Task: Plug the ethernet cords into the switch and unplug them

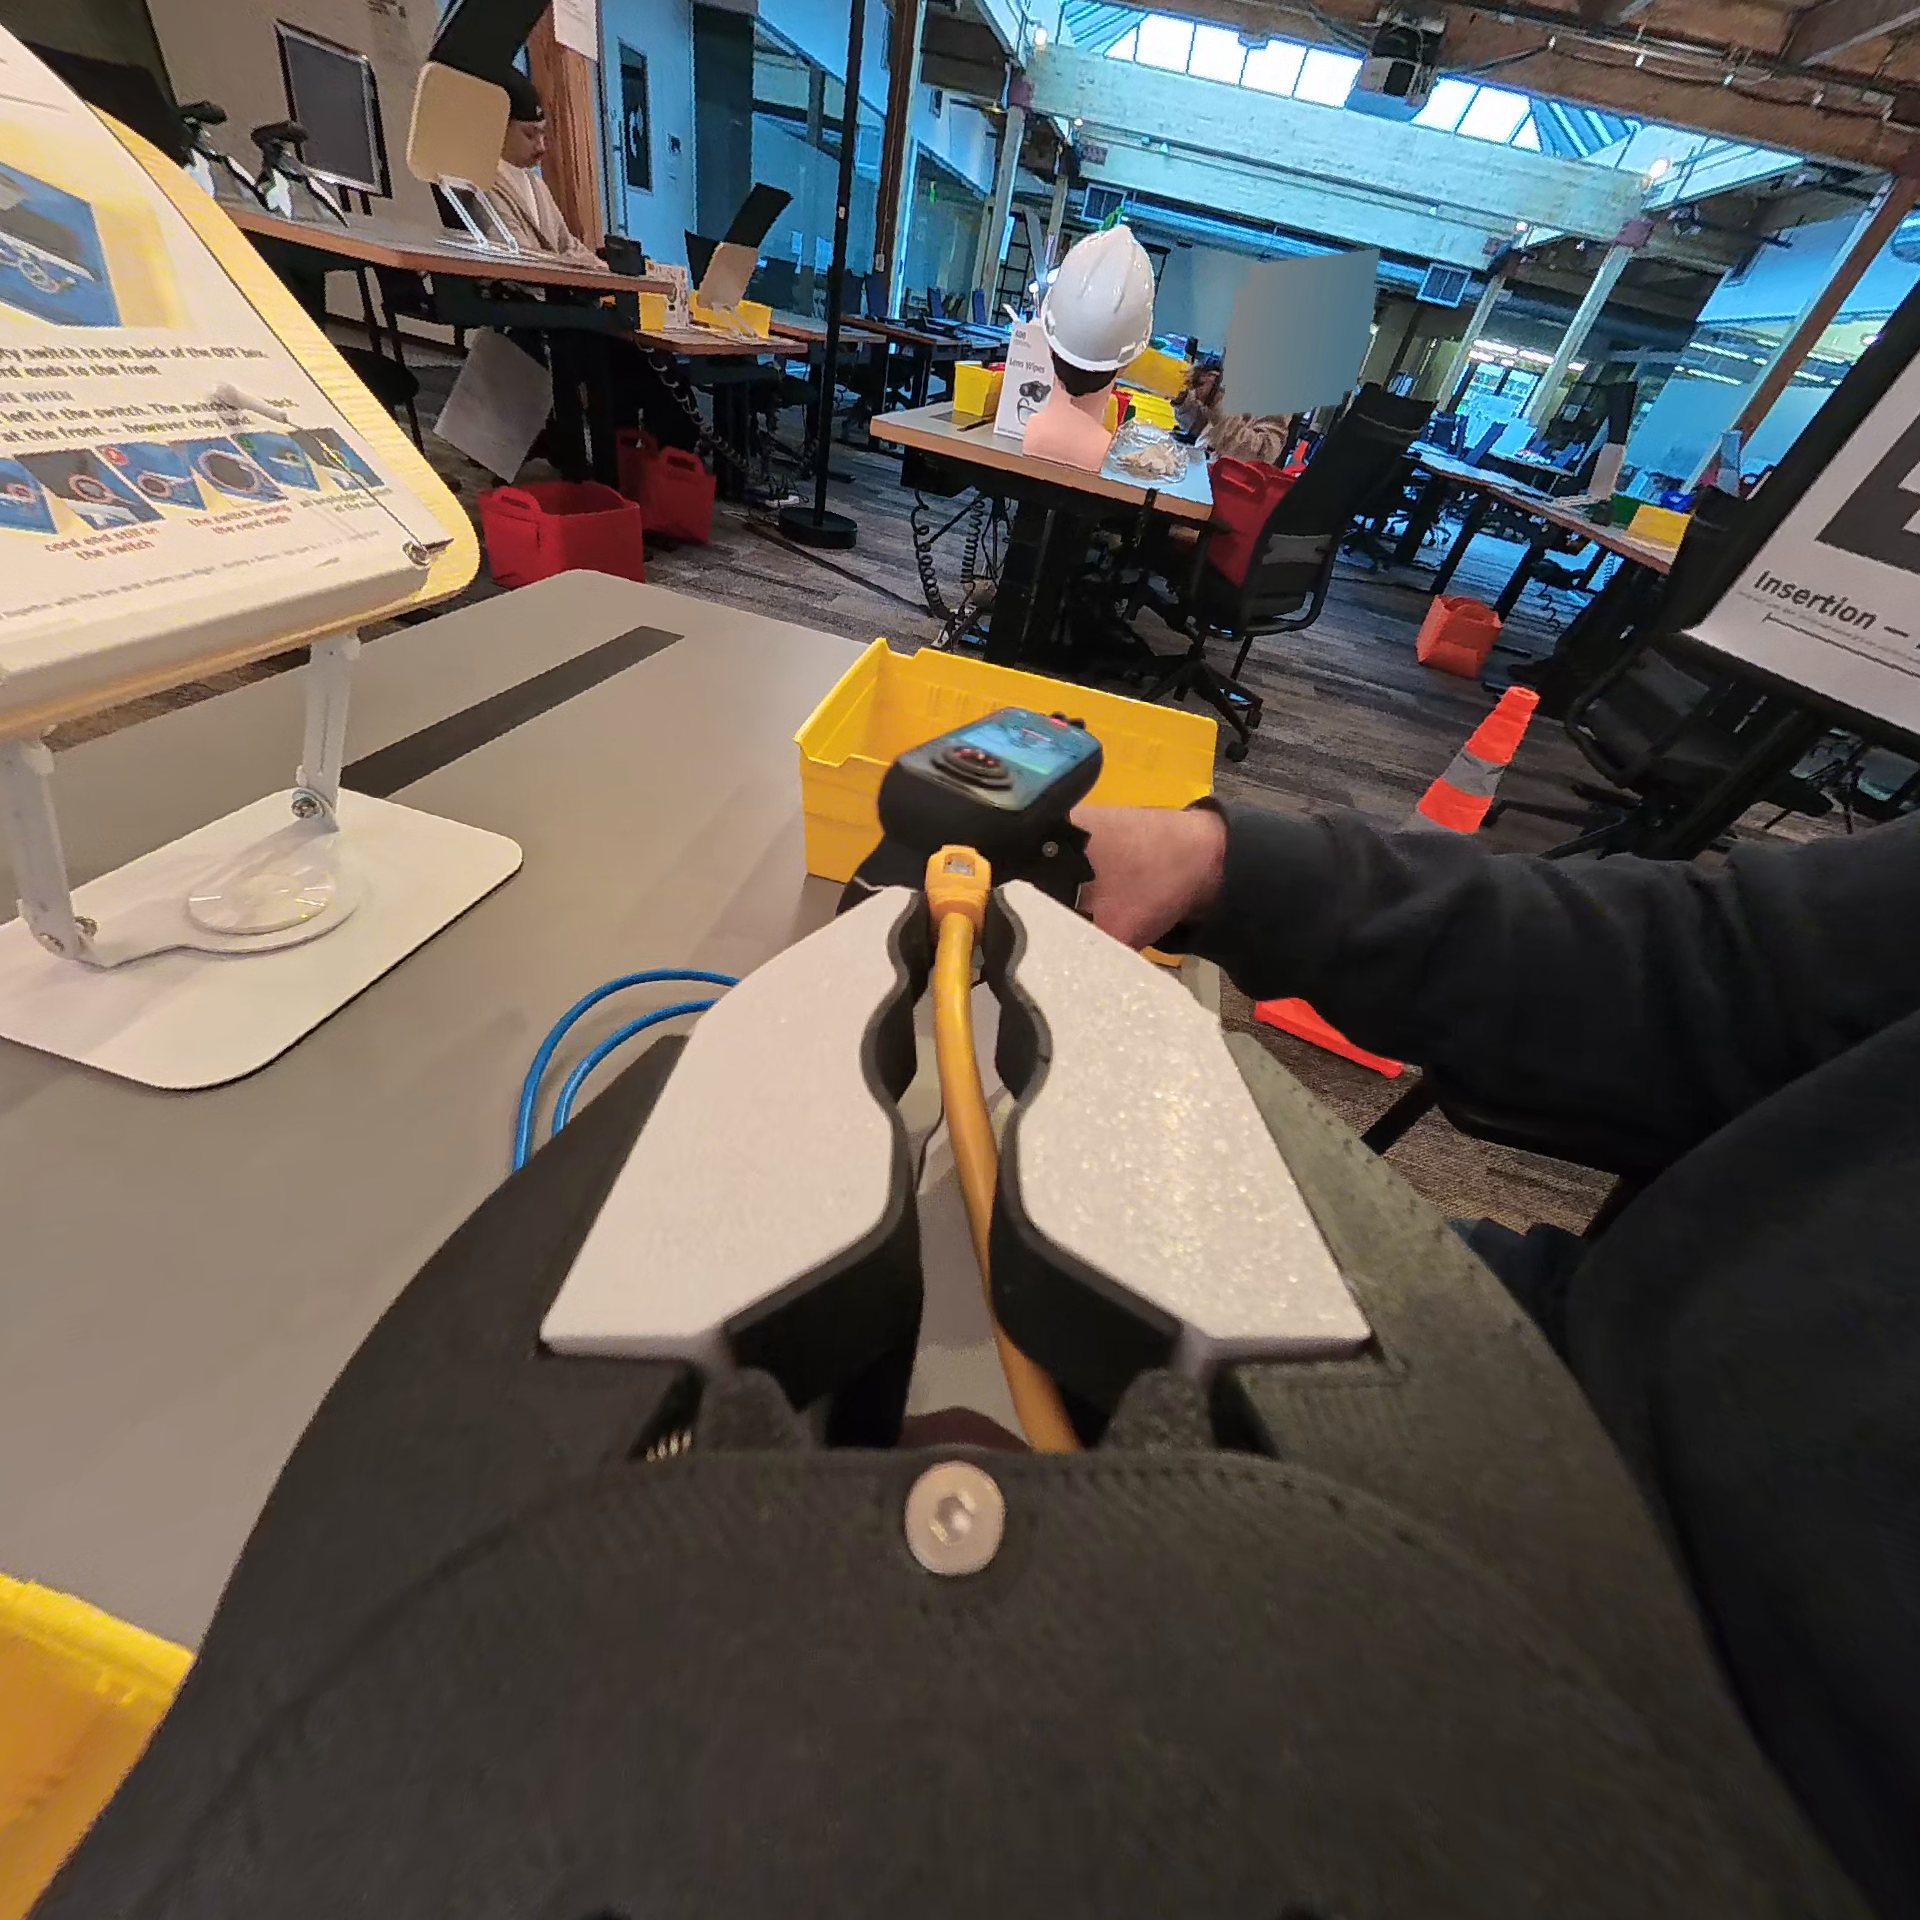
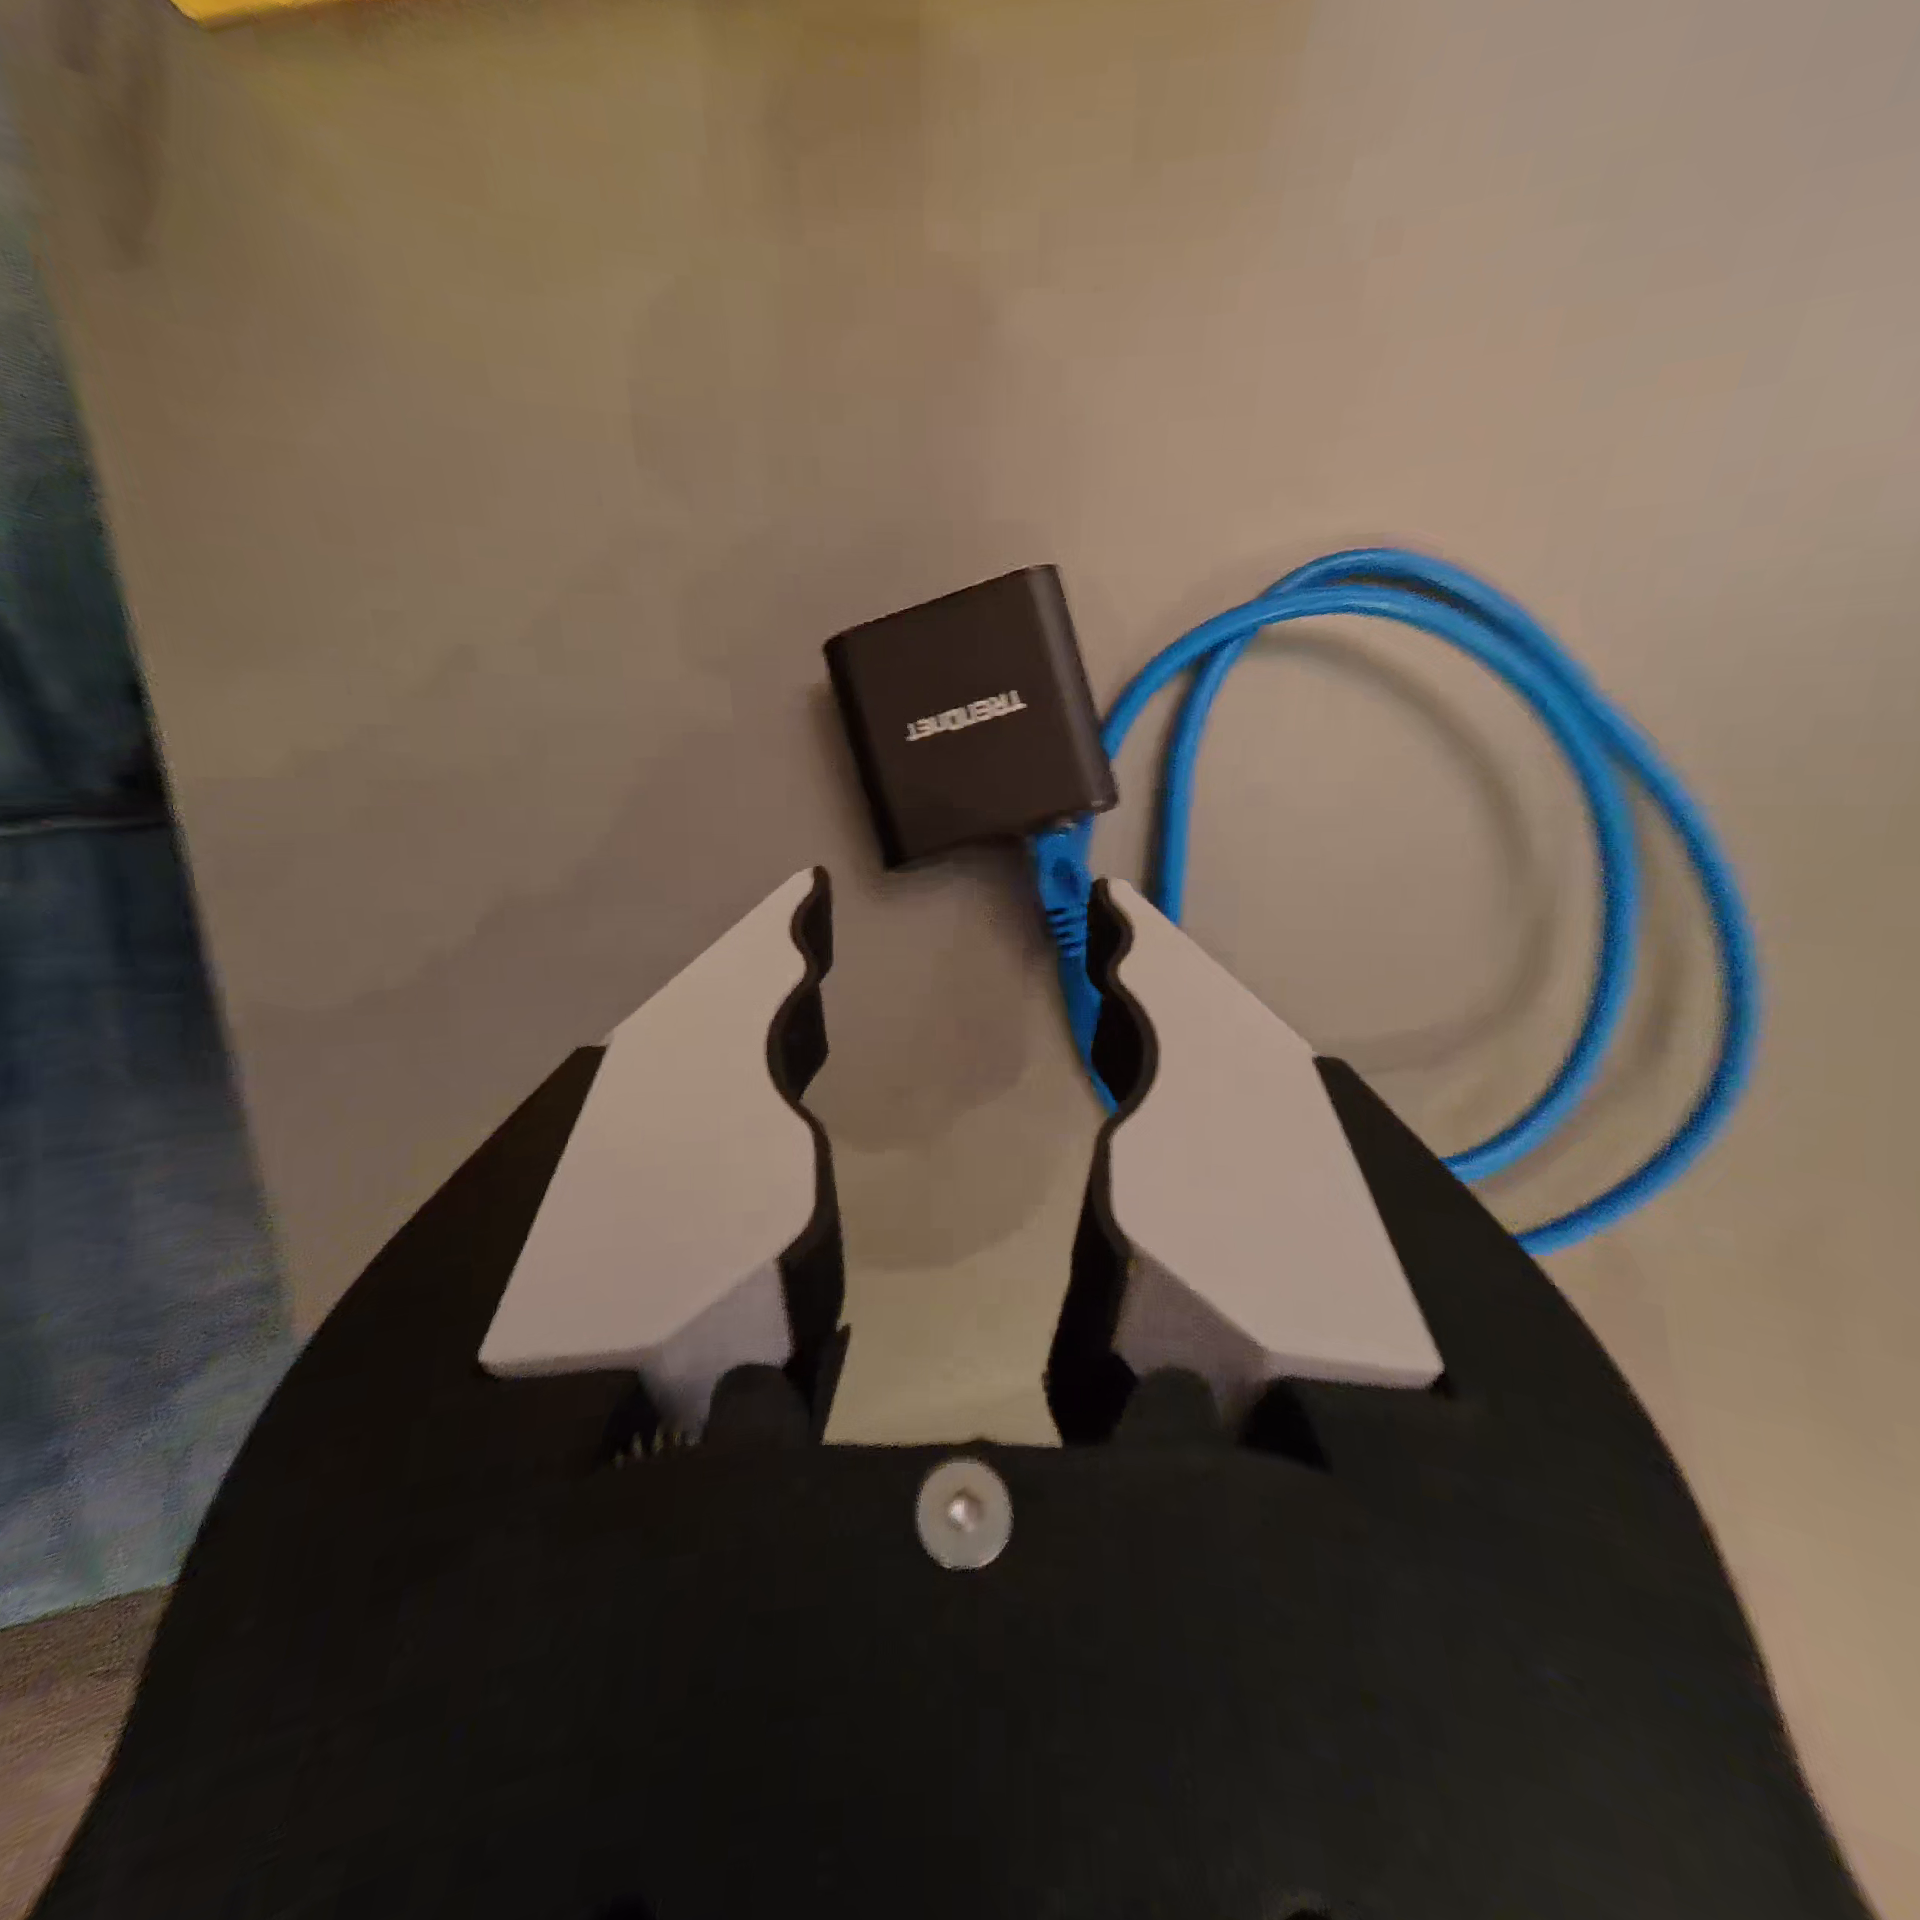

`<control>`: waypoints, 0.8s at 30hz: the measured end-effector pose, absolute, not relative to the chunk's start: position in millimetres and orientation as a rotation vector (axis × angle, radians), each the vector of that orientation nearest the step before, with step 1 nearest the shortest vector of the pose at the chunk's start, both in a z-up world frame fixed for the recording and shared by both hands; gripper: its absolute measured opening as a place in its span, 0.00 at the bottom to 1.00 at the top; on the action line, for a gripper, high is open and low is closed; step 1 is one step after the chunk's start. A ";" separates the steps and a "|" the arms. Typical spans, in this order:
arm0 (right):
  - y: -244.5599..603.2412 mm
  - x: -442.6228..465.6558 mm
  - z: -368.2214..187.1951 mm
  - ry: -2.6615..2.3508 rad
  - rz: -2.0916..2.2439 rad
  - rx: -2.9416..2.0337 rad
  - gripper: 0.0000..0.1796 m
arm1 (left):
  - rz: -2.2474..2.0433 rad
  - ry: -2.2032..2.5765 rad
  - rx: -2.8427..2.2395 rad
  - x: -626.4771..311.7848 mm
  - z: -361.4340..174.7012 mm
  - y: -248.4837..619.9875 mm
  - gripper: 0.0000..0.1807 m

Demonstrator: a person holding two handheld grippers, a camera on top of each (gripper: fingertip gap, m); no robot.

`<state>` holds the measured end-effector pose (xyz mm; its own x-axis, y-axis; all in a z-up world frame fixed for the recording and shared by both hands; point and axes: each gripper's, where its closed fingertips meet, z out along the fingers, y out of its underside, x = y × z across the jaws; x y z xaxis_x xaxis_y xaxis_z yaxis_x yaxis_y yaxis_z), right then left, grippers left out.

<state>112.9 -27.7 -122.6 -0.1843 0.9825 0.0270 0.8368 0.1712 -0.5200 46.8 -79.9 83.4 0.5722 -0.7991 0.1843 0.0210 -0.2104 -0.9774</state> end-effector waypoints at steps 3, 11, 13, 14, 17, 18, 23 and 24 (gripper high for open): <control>-19.9 113.0 -134.0 -2.116 0.488 -1.626 0.38 | -0.857 0.674 -1.617 47.3 83.9 -80.5 0.06; -29.0 94.2 -157.4 -2.118 0.669 -1.472 0.37 | -0.852 0.672 -1.617 46.6 84.5 -80.6 0.05; -30.1 90.3 -157.7 -2.086 0.750 -1.476 0.36 | -0.854 0.670 -1.617 46.5 84.1 -80.1 0.05; -30.3 89.2 -158.2 -2.078 0.776 -1.474 0.36 | -0.854 0.671 -1.618 46.6 83.6 -79.8 0.05; -31.1 85.4 -159.6 -2.070 0.849 -1.483 0.35 | -0.860 0.672 -1.619 48.3 82.2 -79.3 0.05; -31.0 84.0 -159.6 -2.074 0.856 -1.470 0.35 | -0.861 0.675 -1.620 49.0 81.7 -79.3 0.05; -30.9 82.9 -158.7 -2.083 0.884 -1.475 0.34 | -0.857 0.678 -1.625 49.7 80.9 -79.4 0.05; -31.6 84.8 -159.1 -2.103 0.867 -1.465 0.35 | -0.857 0.677 -1.624 49.2 81.2 -79.4 0.05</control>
